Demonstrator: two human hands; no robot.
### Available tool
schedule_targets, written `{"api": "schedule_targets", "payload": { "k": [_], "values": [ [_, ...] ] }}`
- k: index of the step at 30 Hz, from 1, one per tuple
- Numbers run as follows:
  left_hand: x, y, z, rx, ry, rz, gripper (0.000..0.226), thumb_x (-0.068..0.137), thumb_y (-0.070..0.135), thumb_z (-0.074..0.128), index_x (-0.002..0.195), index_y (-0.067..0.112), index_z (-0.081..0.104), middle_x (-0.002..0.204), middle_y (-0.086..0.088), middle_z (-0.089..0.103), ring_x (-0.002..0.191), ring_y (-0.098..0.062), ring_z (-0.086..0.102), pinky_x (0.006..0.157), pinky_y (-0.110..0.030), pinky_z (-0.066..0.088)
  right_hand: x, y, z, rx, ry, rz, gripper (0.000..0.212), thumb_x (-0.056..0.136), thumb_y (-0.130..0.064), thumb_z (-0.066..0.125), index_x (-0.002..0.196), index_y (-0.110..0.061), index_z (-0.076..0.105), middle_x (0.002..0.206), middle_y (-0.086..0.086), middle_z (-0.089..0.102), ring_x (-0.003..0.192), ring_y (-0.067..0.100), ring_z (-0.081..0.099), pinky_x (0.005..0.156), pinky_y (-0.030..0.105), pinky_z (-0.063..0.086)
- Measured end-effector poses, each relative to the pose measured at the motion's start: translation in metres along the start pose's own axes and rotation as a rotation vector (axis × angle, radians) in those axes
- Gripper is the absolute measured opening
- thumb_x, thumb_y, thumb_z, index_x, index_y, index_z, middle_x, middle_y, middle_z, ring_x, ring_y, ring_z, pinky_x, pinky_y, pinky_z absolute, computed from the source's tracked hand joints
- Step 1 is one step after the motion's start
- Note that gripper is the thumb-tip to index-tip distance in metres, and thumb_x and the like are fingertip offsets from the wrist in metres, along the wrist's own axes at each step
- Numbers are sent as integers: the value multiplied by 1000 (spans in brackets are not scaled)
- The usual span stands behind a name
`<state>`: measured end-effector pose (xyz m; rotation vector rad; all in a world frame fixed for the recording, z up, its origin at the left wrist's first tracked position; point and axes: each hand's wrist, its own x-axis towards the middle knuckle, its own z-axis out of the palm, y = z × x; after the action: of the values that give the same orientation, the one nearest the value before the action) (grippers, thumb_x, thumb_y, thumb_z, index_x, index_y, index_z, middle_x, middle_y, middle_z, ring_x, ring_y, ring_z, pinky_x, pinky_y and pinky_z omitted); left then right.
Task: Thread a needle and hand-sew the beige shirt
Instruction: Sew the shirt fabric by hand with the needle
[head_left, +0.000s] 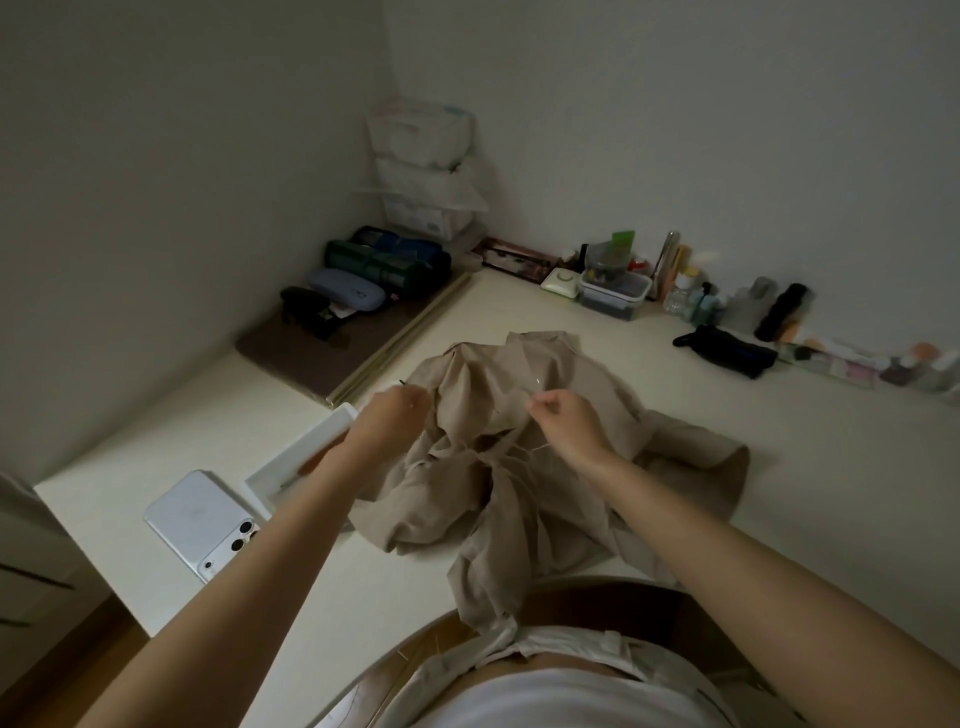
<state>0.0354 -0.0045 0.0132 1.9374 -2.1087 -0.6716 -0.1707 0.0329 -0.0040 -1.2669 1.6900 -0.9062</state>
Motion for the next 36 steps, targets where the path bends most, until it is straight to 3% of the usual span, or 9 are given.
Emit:
{"api": "schedule_targets", "payload": {
  "k": [2,5,8,11,17,23,26,29,36],
  "values": [
    [-3,-4,5,77,-67,-47,30,100,23,38,81,12,59,85,-4,64,75,-16,57,75,-32,44,-2,-1,2,-6,-34,1,32,96,-27,53,121,-8,59,115,3,62,100,13,57,81,22,43],
    [-14,-3,4,-253,-156,-73,37,101,34,37,92,9,62,86,-5,68,80,-19,62,83,-34,49,-9,-3,6,-6,-198,17,33,93,-32,58,117,-9,61,86,-11,57,72,1,51,57,11,41],
    [-24,2,1,-412,-381,3,47,95,52,43,103,10,62,98,-5,64,89,-18,60,84,-30,49,-18,-2,10,-5,-342,7,29,84,-34,69,106,-16,60,88,-10,60,85,6,60,62,8,43],
    [-28,-1,4,-126,-495,124,46,83,52,63,114,19,54,105,5,56,99,-15,55,81,-24,47,-24,0,15,-102,-412,-62,39,77,-24,78,108,-11,58,74,-12,53,65,-5,52,54,4,38],
    [-32,-10,8,-129,-220,228,18,86,18,69,100,19,58,87,8,58,81,-10,56,65,-11,44,-22,6,16,-194,-321,-140,16,84,-17,71,93,-5,68,68,8,56,52,5,40,46,11,29],
    [-38,1,11,-293,-111,276,10,92,16,60,101,16,58,92,-9,64,84,-25,62,75,-35,52,-15,1,-4,-237,-252,-187,8,84,-20,70,87,-13,69,66,8,63,46,1,42,52,15,38],
    [-38,5,11,-325,-62,300,14,90,17,63,102,14,57,89,-8,60,73,-20,56,67,-24,48,-15,-1,-10,-256,-240,-215,5,84,-21,70,84,-18,67,56,-2,52,41,0,39,58,18,44],
    [-37,6,9,-271,-58,379,7,89,16,64,93,17,58,91,1,55,72,-6,49,64,-9,41,-18,-2,-13,-273,-232,-234,7,85,-19,70,87,-12,69,51,-8,44,36,-1,40,44,7,32],
    [-34,1,11,-205,-68,390,6,88,17,65,87,21,62,88,11,54,74,2,51,67,-7,39,-19,3,-10,-261,-250,-230,5,84,-20,70,83,-16,69,51,-6,46,36,1,36,41,9,27]
  ]
}}
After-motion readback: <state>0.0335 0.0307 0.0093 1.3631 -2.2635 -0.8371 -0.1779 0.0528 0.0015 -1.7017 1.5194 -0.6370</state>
